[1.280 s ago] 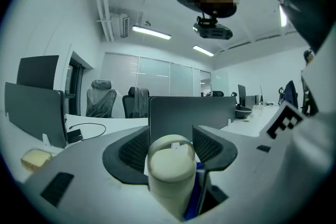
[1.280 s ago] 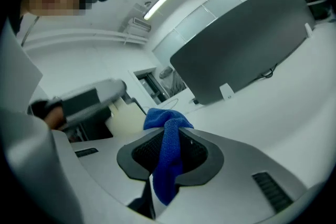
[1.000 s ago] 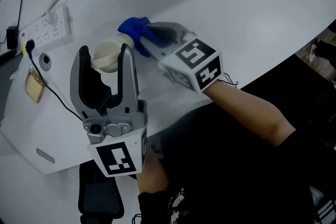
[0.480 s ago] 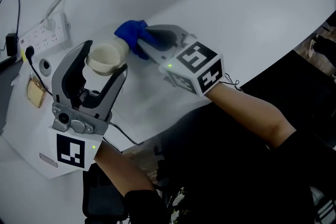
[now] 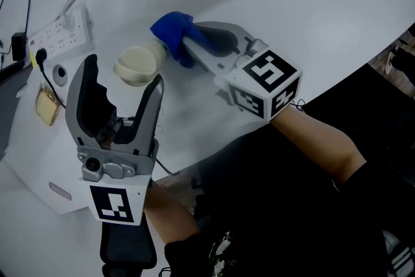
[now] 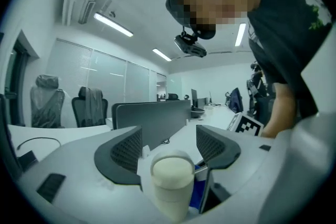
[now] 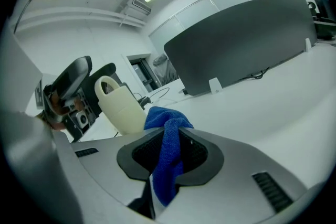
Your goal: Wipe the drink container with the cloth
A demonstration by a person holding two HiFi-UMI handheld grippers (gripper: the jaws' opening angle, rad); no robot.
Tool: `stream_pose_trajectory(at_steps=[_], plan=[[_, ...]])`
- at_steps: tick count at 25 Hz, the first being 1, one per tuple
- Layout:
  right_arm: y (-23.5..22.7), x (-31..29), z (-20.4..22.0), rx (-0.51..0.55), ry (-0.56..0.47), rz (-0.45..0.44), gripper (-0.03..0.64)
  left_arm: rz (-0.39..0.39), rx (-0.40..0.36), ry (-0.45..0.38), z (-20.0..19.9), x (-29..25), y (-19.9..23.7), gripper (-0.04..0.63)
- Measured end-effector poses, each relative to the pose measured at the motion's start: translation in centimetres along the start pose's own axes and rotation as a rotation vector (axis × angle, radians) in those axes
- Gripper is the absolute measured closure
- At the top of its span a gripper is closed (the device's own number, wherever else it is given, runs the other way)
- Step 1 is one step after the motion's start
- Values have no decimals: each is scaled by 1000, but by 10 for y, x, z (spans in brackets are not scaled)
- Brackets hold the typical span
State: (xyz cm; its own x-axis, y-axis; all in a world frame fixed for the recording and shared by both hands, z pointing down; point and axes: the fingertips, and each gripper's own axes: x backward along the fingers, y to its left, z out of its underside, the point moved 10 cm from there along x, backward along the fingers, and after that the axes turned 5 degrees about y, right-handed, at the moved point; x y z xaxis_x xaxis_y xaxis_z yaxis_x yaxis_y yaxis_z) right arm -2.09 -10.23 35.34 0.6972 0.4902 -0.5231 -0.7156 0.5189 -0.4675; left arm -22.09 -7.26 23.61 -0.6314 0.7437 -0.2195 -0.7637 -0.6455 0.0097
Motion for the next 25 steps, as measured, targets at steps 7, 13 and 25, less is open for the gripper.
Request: stream_pose_trajectory(at_steps=[7,13,25], plan=[[17,23,-27,-48,-164,-44,552,-275,67,-39,7,-11,-23,299],[29,27,-39,-104,-236,-107,551,-263,57,-31,14,-15,-21,307],[17,3,-21,-188,-266,-247,552,-173,12,-101,19,-15,-21,408]])
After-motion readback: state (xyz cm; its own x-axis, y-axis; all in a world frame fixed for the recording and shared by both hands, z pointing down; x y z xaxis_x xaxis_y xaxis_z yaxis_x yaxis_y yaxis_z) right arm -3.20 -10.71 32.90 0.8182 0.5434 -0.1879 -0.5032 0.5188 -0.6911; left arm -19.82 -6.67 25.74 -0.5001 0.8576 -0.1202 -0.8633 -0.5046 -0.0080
